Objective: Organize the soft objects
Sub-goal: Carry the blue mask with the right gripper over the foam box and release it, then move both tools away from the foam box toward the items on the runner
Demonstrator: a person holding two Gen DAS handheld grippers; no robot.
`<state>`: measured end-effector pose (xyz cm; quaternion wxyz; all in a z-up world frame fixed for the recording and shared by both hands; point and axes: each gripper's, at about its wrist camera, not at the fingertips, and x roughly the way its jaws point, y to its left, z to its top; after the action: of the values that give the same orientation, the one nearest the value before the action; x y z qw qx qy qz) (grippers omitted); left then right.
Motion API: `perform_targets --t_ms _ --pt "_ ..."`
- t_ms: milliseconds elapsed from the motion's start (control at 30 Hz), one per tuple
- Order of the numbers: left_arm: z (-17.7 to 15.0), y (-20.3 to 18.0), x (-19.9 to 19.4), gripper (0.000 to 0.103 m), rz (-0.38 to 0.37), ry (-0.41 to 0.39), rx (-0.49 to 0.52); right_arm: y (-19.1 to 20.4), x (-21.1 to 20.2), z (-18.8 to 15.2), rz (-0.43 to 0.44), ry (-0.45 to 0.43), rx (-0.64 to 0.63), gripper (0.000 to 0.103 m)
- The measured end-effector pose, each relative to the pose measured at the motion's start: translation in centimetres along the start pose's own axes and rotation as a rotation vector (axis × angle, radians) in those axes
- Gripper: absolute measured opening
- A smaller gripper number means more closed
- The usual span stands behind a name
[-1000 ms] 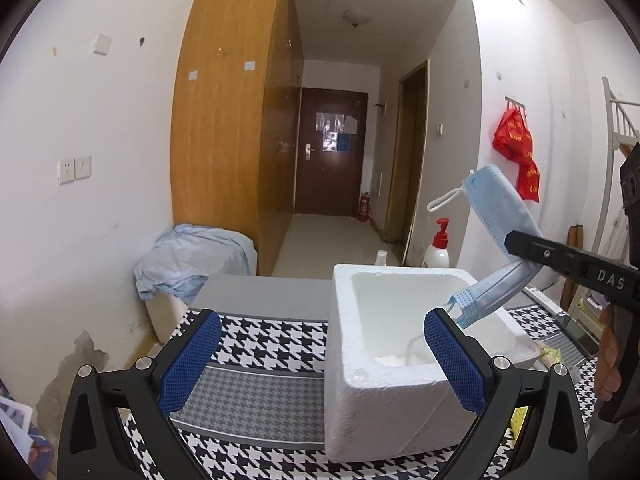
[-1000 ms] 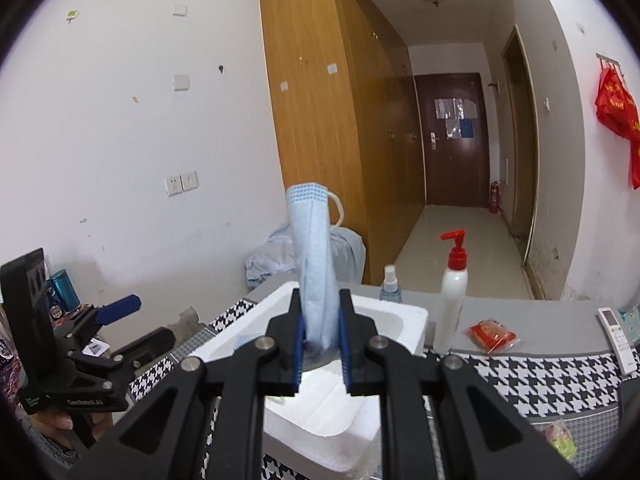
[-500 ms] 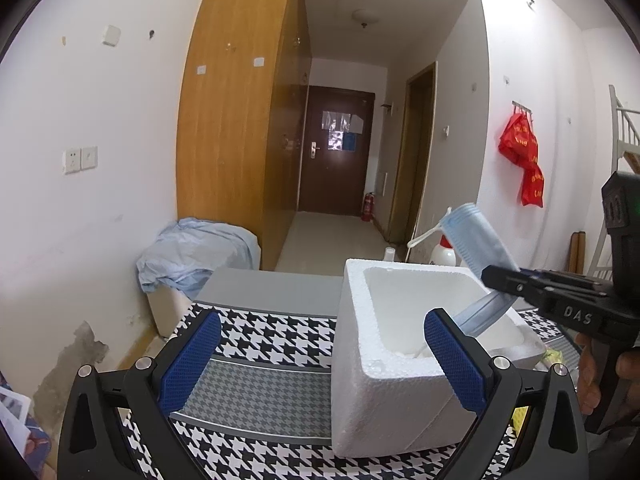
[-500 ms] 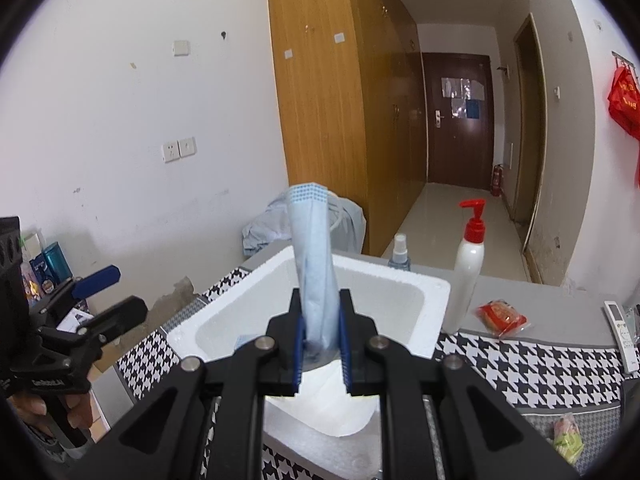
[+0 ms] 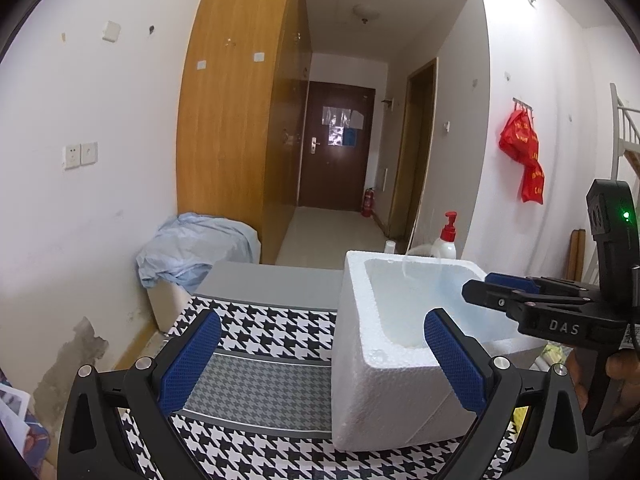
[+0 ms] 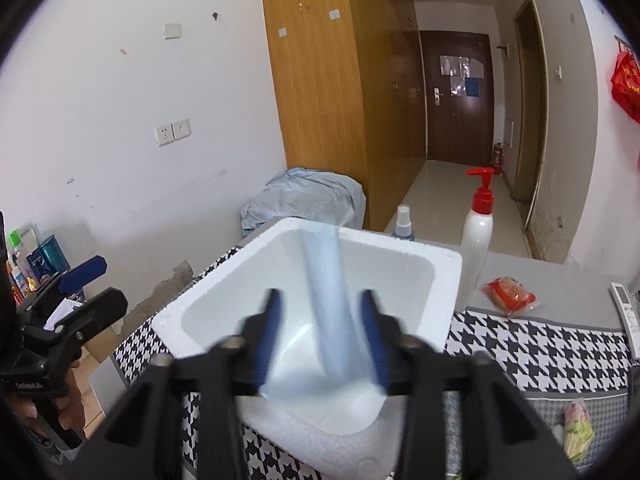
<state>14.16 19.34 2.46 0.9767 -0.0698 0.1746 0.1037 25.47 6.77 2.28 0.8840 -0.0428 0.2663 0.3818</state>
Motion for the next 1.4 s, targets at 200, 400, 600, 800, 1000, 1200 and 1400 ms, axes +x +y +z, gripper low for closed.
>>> perform_targets --t_ms 200,400,600,800,1000,1200,1400 --pt "0.0 -0.2 0.1 0.102 -0.001 0.003 0.010 0.0 -0.7 0.0 -0.001 -0.015 0.007 0.080" --pt "0.0 -0.7 -0.1 0.102 -0.004 0.004 0.019 -0.3 -1.7 0.1 -0.002 -0.034 0.015 0.085" --pt "0.0 -1.4 -0.5 0.102 -0.008 -0.005 0.026 -0.3 -3.0 0.0 0.007 -0.049 0.010 0.088" --pt "0.1 -2.5 -1.3 0.102 -0.013 -0.017 0.040 -0.5 -4.2 -0.2 -0.002 -0.062 0.003 0.088" --pt "0.3 -3.4 -2.1 0.102 -0.020 -0.026 0.042 -0.9 -5.9 -0.5 -0.011 -0.091 0.007 0.088" --pt "0.5 -4.8 -3.2 0.102 -0.039 -0.046 0.060 -1.5 -7.8 -0.9 -0.034 -0.122 0.012 0.089" --pt "0.8 -6.3 -4.3 0.102 -0.062 -0.064 0.076 -2.0 -9.8 -1.5 -0.036 -0.165 0.029 0.100"
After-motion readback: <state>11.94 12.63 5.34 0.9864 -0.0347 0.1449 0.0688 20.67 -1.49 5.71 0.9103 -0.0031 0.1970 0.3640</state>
